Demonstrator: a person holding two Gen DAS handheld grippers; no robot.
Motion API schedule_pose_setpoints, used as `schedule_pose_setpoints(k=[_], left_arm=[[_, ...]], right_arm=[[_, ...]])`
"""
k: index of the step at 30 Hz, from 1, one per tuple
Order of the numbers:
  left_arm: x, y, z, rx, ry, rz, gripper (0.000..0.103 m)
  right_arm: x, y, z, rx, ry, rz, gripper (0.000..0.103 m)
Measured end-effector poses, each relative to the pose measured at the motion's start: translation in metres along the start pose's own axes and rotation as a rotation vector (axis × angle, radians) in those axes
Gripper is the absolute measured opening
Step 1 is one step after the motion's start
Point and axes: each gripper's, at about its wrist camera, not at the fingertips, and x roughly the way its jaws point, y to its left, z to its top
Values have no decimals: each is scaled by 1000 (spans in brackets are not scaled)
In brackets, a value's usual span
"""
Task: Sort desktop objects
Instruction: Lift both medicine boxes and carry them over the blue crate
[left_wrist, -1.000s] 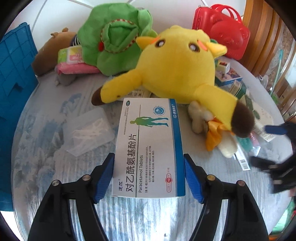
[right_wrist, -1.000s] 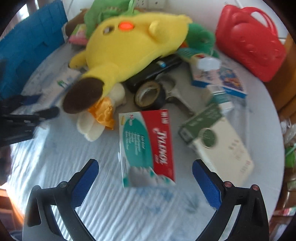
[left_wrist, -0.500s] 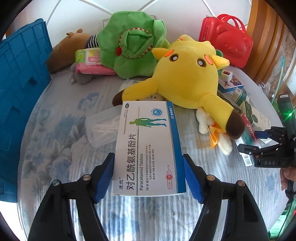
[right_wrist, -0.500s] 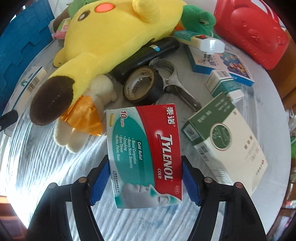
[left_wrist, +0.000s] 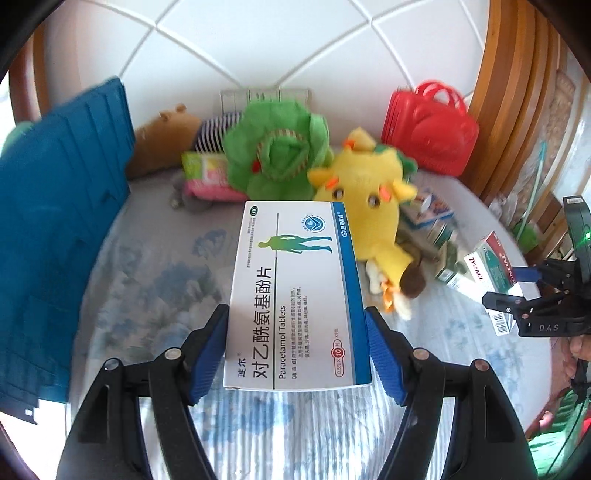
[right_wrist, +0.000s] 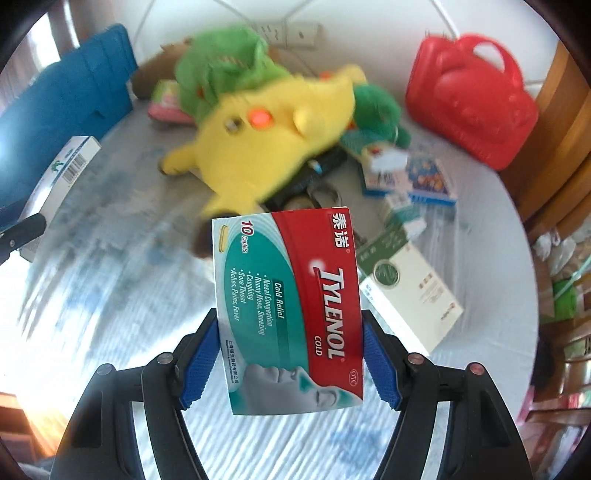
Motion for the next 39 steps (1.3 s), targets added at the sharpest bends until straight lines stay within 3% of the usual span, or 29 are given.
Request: schedule_pose_setpoints(k=[8,19,28,39], left_arm=[[-105,63,35,11,-145,-21,71],[-220,211,53,5,-297,-8,71],[-276,321,47,-55,-359,73,71],[-300,404,50,-103,-363,166,71]], right_arm=[[-91,90,40,-21,-167,0,72],[-173,247,109,-43,-338,-3,72],[-205,374,153,-142,-412,32,72],[-220,507,197,-265,-439,122,72]])
